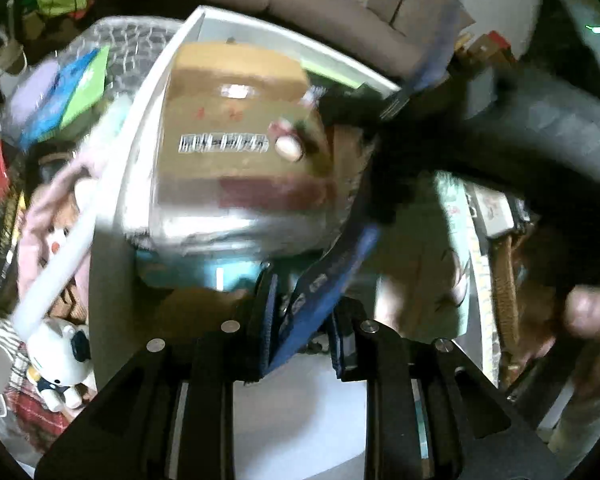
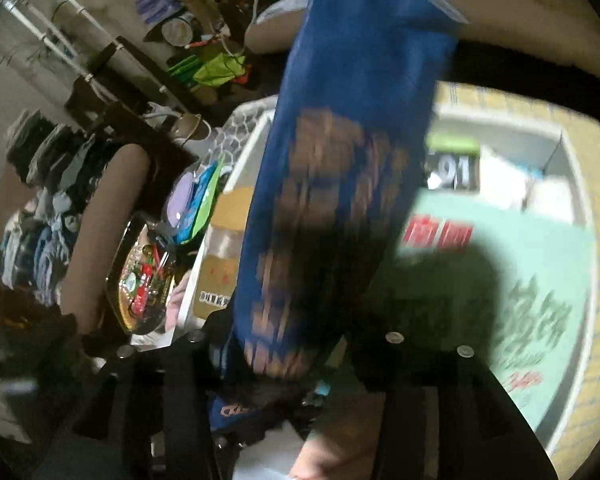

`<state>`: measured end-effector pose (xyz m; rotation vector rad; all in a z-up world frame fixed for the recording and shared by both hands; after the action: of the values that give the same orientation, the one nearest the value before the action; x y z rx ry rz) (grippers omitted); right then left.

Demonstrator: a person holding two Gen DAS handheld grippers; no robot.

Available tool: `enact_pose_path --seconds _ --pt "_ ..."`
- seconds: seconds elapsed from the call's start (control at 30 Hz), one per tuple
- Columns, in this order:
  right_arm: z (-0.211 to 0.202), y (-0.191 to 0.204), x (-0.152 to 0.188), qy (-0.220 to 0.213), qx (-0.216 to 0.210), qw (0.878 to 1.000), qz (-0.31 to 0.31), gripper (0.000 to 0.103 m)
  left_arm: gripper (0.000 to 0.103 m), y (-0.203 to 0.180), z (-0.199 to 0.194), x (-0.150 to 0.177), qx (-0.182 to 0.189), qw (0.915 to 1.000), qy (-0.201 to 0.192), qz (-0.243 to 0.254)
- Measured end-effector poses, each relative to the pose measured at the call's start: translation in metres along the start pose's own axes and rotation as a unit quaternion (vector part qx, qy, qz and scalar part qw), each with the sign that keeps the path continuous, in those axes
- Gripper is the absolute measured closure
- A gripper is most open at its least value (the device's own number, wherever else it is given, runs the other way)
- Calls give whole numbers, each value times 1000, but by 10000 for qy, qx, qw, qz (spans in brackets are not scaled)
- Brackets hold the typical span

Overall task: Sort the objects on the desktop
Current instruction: 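Carry the strip with both grippers over the white tray, then open both grippers to drop the strip into the tray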

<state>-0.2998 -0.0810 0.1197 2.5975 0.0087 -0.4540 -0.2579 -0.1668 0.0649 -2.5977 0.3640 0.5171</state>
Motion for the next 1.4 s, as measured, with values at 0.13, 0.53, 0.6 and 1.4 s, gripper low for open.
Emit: enact_pose_path --seconds 0.13,0.53,0.6,1.4 --pt "-24 -5 -10 -586 375 9972 -277 37 83 -5 6 15 -88 9999 105 51" --pt "-13 39 -50 -1068 907 9876 -705 38 45 -20 -7 19 18 9986 -232 -477" --pt "-25 39 -60 -1323 1179 9807 -828 33 34 -21 -15 20 -49 9987 -308 -407" --pt "-47 -6 46 -64 118 9937 -1115 68 10 -85 -46 51 -435 9969 -462 471"
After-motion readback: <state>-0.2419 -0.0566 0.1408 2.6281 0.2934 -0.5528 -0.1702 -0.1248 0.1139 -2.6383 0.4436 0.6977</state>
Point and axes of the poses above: each gripper's, at about its wrist camera, not at the fingertips, and z roughly the way its jaws point, y to its left, x to its underside, the point moved 5 cm from there along z, roughly the way its jaws point, and after that the axes turned 13 degrees about z, right-handed, at the moved point
